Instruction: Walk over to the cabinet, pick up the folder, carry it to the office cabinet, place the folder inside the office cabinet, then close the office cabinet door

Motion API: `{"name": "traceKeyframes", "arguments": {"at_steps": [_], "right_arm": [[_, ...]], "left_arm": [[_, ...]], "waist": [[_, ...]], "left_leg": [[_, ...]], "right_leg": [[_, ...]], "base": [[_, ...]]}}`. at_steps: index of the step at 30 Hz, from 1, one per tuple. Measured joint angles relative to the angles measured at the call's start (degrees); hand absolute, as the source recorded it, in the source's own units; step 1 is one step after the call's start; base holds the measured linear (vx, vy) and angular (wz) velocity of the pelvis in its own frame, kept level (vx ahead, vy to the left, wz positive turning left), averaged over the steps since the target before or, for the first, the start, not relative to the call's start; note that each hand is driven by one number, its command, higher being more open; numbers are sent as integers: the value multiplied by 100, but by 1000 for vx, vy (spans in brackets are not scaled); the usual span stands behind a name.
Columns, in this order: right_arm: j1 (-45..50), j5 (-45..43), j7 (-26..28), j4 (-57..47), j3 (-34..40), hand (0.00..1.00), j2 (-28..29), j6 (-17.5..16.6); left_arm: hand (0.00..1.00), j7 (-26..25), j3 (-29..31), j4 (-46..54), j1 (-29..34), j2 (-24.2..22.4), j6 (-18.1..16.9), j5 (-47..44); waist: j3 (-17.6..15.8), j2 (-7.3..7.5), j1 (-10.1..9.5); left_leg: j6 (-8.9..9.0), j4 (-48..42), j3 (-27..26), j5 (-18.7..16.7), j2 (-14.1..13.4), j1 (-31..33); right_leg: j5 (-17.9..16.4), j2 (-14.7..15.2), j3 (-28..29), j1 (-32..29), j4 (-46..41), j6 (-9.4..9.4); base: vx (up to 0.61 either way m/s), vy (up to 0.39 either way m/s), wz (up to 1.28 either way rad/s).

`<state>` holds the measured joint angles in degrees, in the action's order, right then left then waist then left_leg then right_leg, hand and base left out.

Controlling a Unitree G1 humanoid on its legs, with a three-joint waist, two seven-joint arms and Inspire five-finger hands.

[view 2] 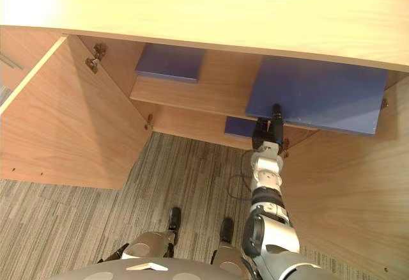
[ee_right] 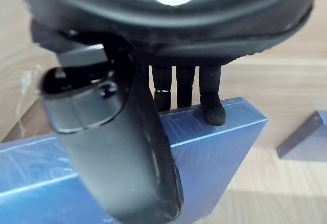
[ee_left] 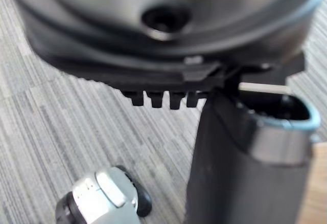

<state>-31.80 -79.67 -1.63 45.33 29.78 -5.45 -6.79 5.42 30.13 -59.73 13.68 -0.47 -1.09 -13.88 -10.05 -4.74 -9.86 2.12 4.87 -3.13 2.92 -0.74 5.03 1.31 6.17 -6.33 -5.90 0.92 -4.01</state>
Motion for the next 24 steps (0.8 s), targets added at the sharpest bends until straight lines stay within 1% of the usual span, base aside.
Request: {"name": "traceKeyframes", "arguments": {"at_steps": [1, 3, 5, 8, 11, 15, 18, 19, 22, 24], "right_arm": [[-96, -74, -24, 1, 46, 0, 36, -32], [-498, -359, -109, 1, 217, 0, 140, -208], [-824, -516, -217, 19, 345, 0, 166, -338], [-1310, -669, -384, 66, 665, 0, 174, -511], [-1804, -719, -486, 228, 1103, 0, 160, -660], [-2249, -719, -707, 504, 1555, 0, -91, -653], [-2542, -619, -908, 696, 1919, 0, -328, -644], [-2580, -619, -942, 731, 1973, 0, -367, -637], [-2762, -483, -1119, 981, 2227, 0, -579, -525], [-2848, -149, -1239, 1104, 2394, 0, -699, -352]], "left_arm": [[100, 0, 0, 16, 0, 0, 0, 0], [100, -7, 0, 110, 0, 0, -8, -2], [100, -19, 0, 136, 0, 1, -9, -16], [100, -31, -2, 150, 1, 1, -6, -172], [100, -90, -2, 192, 1, 2, -6, -172], [100, -148, -2, 198, 1, 12, -7, -181], [100, -156, 0, 241, 1, 17, -6, -231], [100, -166, 4, 241, 2, 22, -7, -233], [100, -198, 11, 294, 3, 47, -6, -231], [100, -199, 12, 340, 3, 46, -6, -230]], "waist": [[0, 0, -22], [2, -3, -112], [1, -5, -140], [-1, -10, -263], [-20, -48, -264], [-53, -125, -291], [-113, -230, -302], [-115, -245, -304], [-114, -256, -312], [-113, -257, -311]], "left_leg": [[-1, 1, 0, 1, 2, 3], [-12, 0, 39, 13, 4, 30], [-15, -2, 100, 31, 8, 63], [-5, -3, 138, 38, 16, 84], [14, -5, 226, 76, 37, 155], [12, -6, 302, 110, 74, 247], [7, -4, 357, 132, 95, 301], [8, -4, 358, 133, 98, 314], [11, -6, 358, 145, 103, 367], [11, -8, 346, 145, 106, 366]], "right_leg": [[0, 3, -1, 0, 2, 0], [1, 6, -47, 2, 9, 1], [2, 13, -117, 3, 14, 2], [2, 23, -159, 8, 17, 3], [2, 49, -277, -5, 17, 3], [2, 83, -336, -46, 14, 3], [2, 105, -411, -66, 11, 3], [2, 108, -421, -75, 12, 3], [2, 113, -437, -122, 13, 3], [2, 116, -437, -122, 12, 3]], "base": [[-19, 13, 3], [-21, 3, 10], [-10, -2, 17], [-2, 3, 10], [-6, 12, 19], [-11, 19, 14], [-22, 15, 12], [-15, 12, 6], [-3, 4, 1], [0, 0, 0]]}}
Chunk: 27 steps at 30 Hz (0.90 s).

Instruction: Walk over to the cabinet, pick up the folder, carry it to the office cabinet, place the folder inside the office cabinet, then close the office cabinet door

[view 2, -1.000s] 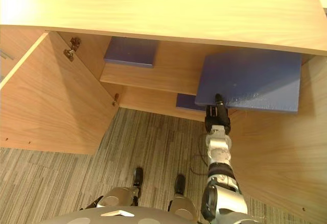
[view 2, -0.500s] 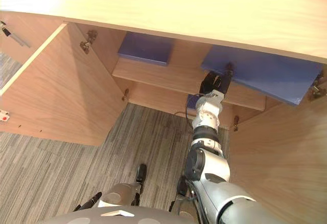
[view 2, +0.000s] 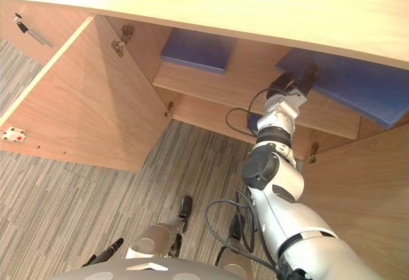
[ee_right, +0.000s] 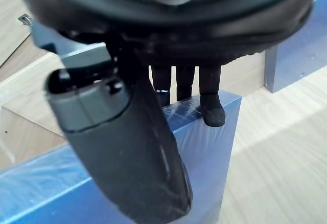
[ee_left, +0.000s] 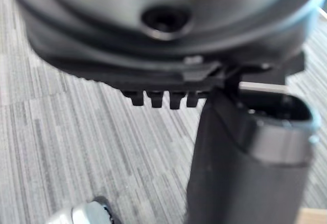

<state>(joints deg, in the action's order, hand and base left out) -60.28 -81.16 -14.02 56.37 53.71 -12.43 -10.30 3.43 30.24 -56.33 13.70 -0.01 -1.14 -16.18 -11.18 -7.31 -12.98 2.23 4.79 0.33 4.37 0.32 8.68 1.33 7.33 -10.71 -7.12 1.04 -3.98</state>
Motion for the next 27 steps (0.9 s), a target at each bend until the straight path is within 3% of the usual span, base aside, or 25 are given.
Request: {"name": "traceKeyframes", "arguments": {"at_steps": [9, 20, 27], "right_arm": [[-614, 667, -53, 288, 84, 0, -470, 666], [-688, 1171, 216, 612, 86, 0, -594, 1042], [-693, 1327, 228, 814, 136, 0, -813, 1108]], "left_arm": [[100, 34, 20, 76, -11, 53, 1, 2], [100, 205, 128, 80, -25, 67, 7, 19], [100, 228, -42, 66, -25, 60, 17, 119]], "waist": [[-78, -148, 10], [-129, -245, -2], [-199, -400, -73]], "left_leg": [[4, 2, 1, 19, 11, 106], [5, 1, -7, 20, 13, 110], [44, 2, 134, 60, 10, 194]], "right_leg": [[0, 12, -16, -94, -7, 0], [-9, 12, -28, -94, -13, 14], [-27, 4, -180, -99, -15, 36]], "base": [[-3, 1, 0], [0, 0, 0], [-11, 0, 9]]}}
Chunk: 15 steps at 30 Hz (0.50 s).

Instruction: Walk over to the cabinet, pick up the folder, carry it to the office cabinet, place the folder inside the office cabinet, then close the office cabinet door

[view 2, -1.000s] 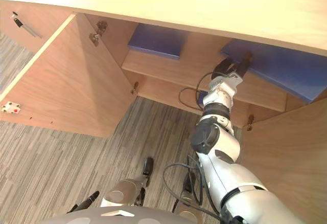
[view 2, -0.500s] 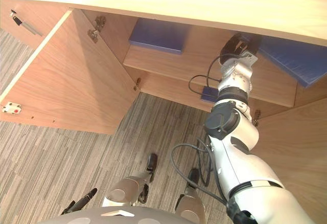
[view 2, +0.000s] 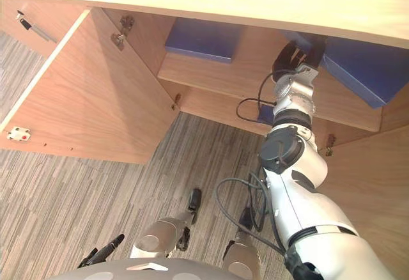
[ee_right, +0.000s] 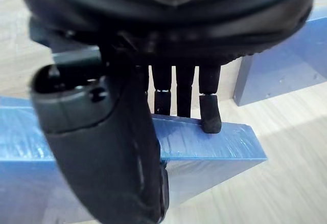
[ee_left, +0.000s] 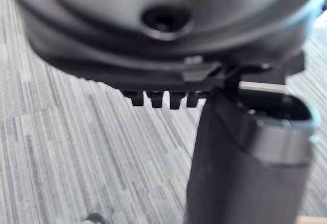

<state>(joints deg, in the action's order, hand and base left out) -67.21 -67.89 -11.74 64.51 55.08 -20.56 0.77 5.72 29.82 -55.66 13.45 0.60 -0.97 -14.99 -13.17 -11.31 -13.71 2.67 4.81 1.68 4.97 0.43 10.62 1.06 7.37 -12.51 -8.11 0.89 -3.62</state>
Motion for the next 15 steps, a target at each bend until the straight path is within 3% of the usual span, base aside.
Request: {"name": "traceKeyframes", "arguments": {"at_steps": [11, 12, 15], "right_arm": [[4, -5, 107, 347, 5, 0, -137, 31], [5, -5, 105, 350, 7, 100, -153, 32], [76, -3, 62, 452, 57, 100, -281, 13]], "left_arm": [[100, -32, -291, -2, 0, 0, 6, 6], [100, -39, -311, -2, 0, 0, 8, 6], [100, -60, -325, -4, 0, 0, 8, 6]], "waist": [[-148, -113, -40], [-153, -113, -36], [-232, -112, -34]], "left_leg": [[6, 0, 54, 32, -2, 72], [4, -1, 62, 42, -2, 98], [5, -2, 71, 55, -12, 103]], "right_leg": [[-69, -2, -63, -82, -106, 33], [-74, -1, -71, -110, -124, 37], [-85, -3, -109, -131, -177, 46]], "base": [[-4, 3, 4], [-15, 7, 6], [-6, 3, 4]]}}
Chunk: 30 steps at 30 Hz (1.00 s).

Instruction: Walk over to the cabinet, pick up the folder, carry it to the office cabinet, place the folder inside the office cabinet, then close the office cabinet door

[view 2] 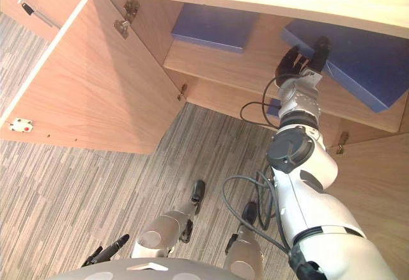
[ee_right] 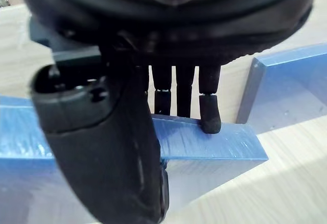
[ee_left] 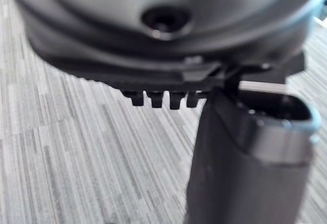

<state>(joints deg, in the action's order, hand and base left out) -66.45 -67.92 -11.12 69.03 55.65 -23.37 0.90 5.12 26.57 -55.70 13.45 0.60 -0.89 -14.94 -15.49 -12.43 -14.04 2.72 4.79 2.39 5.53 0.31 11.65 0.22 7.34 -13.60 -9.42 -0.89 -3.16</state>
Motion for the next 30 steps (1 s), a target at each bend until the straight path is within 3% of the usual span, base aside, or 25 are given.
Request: {"name": "traceKeyframes", "arguments": {"at_steps": [6, 10, 14, 19, 21, 26, 30], "right_arm": [[59, 33, -160, -11, -3, 100, -161, -48], [65, 616, -162, -10, 0, 100, -170, -7], [65, 1909, -101, -9, -113, 100, -174, 339], [68, 3412, 342, -9, -561, 100, -184, 837], [68, 4441, 532, -9, -838, 100, -194, 969], [164, 7309, 1135, -10, -1442, 100, -314, 1120], [456, 8673, 1338, -11, -1581, 100, -416, 1120]], "left_arm": [[100, -115, 1, 4, -18, -2, -8, -7], [100, -189, 17, -6, -108, -4, -6, -19], [100, -196, 16, 5, -309, -4, -7, -20], [100, -185, 16, 21, -415, 3, -12, -18], [100, -161, 11, 22, -415, 10, -11, -18], [100, -64, -103, 4, -414, 9, -7, 5], [100, 35, -144, -6, -414, 9, -6, 7]], "waist": [[-26, 38, 32], [-90, 130, 109], [-124, 184, 194], [-128, 194, 269], [-128, 211, 285], [-132, 218, 290], [-147, 240, 308]], "left_leg": [[-1, -2, -18, 1, -4, -1], [-3, 0, -57, 6, -14, -8], [-11, 0, -98, 18, -19, -16], [-10, 0, -119, 23, -49, -42], [-7, 0, -123, 25, -70, -47], [4, 0, -121, 54, -84, -16], [-4, 0, -132, 78, -85, 42]], "right_leg": [[0, 1, 3, -12, -10, 1], [-1, -4, 46, -24, -18, 2], [0, -4, 90, -51, -49, 1], [1, -24, 108, -53, -88, 1], [1, -42, 112, -56, -94, 1], [1, -53, 114, -90, -107, 1], [1, -51, 136, -190, -163, 1]], "base": [[-3, 0, -1], [-16, 0, -5], [-21, 4, -5], [-7, 0, -2], [0, 0, 0], [0, 0, 0], [0, 0, 0]]}}
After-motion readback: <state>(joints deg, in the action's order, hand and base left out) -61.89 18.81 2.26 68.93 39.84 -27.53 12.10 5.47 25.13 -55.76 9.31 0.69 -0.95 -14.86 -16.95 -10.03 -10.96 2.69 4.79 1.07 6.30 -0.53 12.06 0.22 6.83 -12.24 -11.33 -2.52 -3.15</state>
